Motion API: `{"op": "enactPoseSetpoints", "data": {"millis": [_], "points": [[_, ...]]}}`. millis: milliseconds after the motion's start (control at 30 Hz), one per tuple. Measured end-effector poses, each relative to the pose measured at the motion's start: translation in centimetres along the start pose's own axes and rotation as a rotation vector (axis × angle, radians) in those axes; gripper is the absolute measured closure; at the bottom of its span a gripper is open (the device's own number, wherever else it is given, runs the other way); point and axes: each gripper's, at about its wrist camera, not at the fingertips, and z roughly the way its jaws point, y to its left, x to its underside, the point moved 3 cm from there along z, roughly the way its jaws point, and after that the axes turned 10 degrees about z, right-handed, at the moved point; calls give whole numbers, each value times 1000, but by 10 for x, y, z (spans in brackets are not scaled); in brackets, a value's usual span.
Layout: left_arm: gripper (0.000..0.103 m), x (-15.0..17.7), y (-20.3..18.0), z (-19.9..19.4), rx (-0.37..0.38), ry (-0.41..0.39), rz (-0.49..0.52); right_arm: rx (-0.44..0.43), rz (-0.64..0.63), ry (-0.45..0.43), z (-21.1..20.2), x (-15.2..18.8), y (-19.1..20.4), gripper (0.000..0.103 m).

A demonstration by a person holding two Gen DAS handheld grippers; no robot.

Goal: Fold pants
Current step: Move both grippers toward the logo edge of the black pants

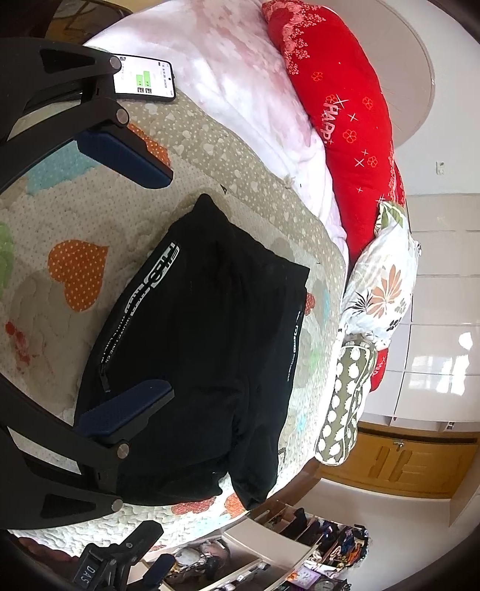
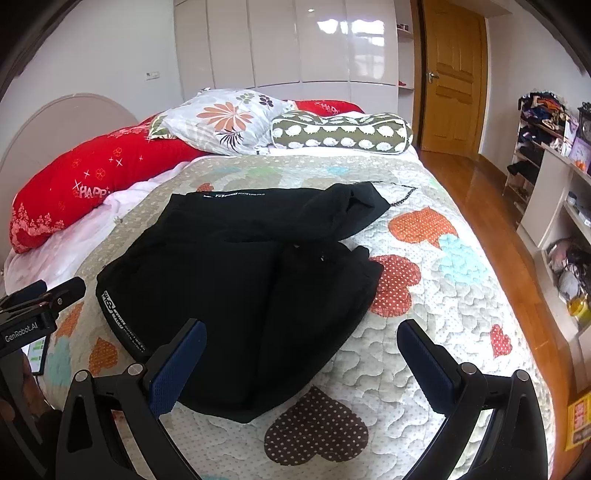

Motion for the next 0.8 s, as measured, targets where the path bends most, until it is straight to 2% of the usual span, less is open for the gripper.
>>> {"op": "enactPoseSetpoints", "data": {"millis": [567,800], "points": [[0,0,-3,12,11,16,-3,-23,-9,-3,12,1,-1,0],[0,7,8,32,53,60,-45,-13,29,18,28,1,-25,1]]}}
